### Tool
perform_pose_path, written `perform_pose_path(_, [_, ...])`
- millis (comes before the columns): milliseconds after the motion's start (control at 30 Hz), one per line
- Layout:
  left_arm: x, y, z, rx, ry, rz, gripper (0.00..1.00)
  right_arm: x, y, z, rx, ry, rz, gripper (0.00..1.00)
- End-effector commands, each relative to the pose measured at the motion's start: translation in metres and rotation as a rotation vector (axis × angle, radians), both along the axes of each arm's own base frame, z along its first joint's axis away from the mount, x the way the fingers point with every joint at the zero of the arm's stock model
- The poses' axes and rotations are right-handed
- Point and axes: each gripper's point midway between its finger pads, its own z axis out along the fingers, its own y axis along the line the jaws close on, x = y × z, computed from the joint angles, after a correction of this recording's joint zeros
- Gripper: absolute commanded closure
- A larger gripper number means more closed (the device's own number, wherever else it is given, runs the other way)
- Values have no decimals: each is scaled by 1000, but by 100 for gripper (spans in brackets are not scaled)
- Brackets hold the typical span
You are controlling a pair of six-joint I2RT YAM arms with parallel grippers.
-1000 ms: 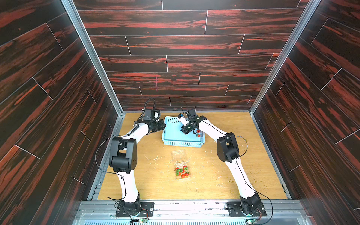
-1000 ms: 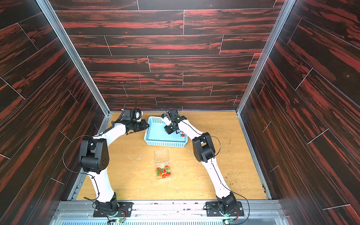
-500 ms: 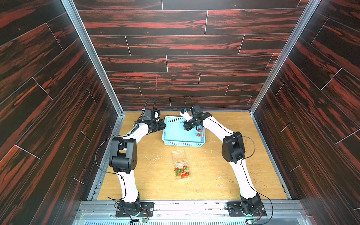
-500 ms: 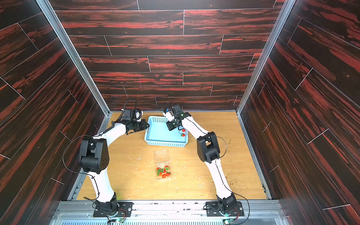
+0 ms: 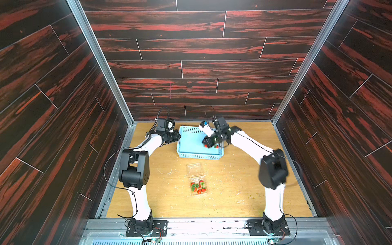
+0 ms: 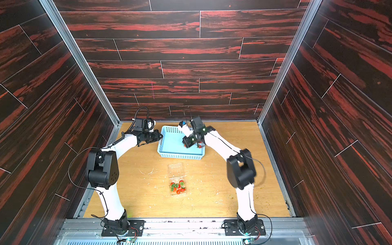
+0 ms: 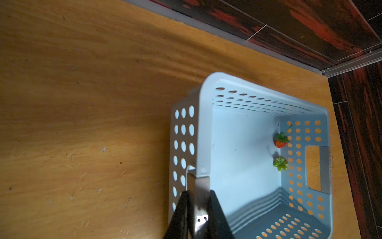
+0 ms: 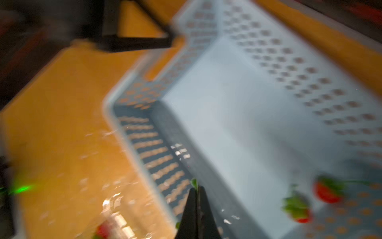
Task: Pack strawberries into containers
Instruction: Place the strawberry in the packing box.
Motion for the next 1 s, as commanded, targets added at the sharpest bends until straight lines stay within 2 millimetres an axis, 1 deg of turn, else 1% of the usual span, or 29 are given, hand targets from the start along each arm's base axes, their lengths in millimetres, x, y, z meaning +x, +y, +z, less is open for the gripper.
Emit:
perform_pose_path(0, [7,-6,30,-39,-77,-10,100,-77,22,-1,85,125,152,100])
perform_pose_path(100, [10,-7,29,-46,-81,-8,100,-127,21,-23,41,216,202,100])
perform_pose_path(200, [13,-8,29,-53,-85,-6,100,-155,18,-47,2,298,219,100])
perform_pose_path(300, [14,-9,31,-56,-89,-6,100,-170,13,-78,-76,337,227,100])
perform_pose_path(367, [13,-9,32,-53,-89,-6,100,-175,9,-96,-107,364,221,100])
perform_pose_path(433, [12,-8,33,-48,-89,-7,100,-179,7,-106,-130,374,223,100])
perform_pose_path(567, [11,-8,34,-45,-91,-6,100,-186,8,-112,-151,374,238,96])
perform_pose_path(667, [12,-8,33,-49,-89,-6,100,-188,7,-118,-179,369,242,85])
perform_pose_path(733, [12,-8,34,-49,-90,-7,100,-186,6,-118,-186,356,240,78])
perform_pose_path(800, [12,-8,35,-47,-93,-8,100,-182,7,-112,-181,327,237,70])
perform_pose_path(900, [11,-8,36,-46,-94,-9,100,-174,9,-95,-159,274,230,66])
perform_pose_path(967, [11,-8,36,-46,-94,-9,100,-163,10,-76,-122,235,217,64])
